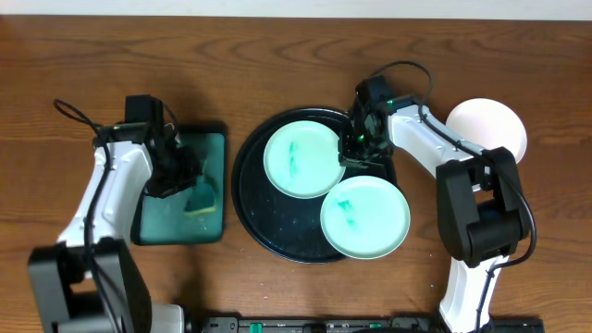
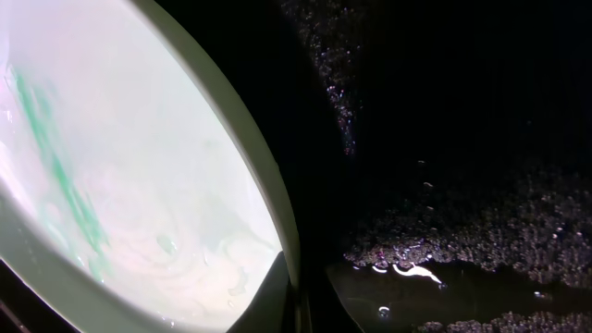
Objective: Clean dirty plates on tray and stack at the side
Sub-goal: 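Lift the sponge with the left gripper and carry it to the green plate, then scrub the pale-green plate with the sponge while the right gripper holds it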
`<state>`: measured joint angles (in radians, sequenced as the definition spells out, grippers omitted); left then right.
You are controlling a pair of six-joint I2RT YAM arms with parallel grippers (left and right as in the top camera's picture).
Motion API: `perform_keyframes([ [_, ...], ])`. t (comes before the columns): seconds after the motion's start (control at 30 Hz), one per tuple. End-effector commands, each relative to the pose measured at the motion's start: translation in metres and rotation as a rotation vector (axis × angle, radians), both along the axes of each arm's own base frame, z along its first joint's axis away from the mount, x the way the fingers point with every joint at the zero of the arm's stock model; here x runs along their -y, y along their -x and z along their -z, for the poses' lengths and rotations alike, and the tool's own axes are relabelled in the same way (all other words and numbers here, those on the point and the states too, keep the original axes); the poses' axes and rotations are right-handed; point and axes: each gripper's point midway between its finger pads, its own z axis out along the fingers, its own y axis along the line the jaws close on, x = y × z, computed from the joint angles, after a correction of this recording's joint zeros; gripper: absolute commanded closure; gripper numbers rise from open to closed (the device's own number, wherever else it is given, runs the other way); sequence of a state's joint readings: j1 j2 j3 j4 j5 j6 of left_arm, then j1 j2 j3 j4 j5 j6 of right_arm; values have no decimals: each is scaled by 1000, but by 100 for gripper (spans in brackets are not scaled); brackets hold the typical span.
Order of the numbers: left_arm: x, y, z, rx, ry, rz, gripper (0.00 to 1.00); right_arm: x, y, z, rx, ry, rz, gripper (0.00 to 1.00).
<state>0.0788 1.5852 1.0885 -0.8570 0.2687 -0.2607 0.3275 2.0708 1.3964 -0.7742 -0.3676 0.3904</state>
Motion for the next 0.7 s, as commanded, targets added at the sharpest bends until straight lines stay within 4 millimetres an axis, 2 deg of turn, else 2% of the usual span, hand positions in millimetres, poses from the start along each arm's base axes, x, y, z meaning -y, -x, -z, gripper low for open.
perform_keyframes([
  [0.0, 32, -11, -46, 139, 74, 32, 93, -17, 12, -1, -16, -19, -37, 99],
  [0.1, 56, -9, -58, 176, 87, 82, 93, -31, 17, -1, -20, -21, -41, 99],
  [0.27, 90, -10, -52, 177, 87, 152, 93, -51, 26, 0, -18, -5, -42, 99],
  [0.37, 98, -22, -31, 164, 35, 148, 93, -58, 32, 1, -12, 11, -65, 99],
  [0.53, 105, -34, 12, 90, 28, 126, 93, -58, 34, 1, -21, 16, -69, 99],
  [0.67, 107, -32, 54, -17, 22, 102, 93, -58, 35, 1, -23, 16, -69, 99],
])
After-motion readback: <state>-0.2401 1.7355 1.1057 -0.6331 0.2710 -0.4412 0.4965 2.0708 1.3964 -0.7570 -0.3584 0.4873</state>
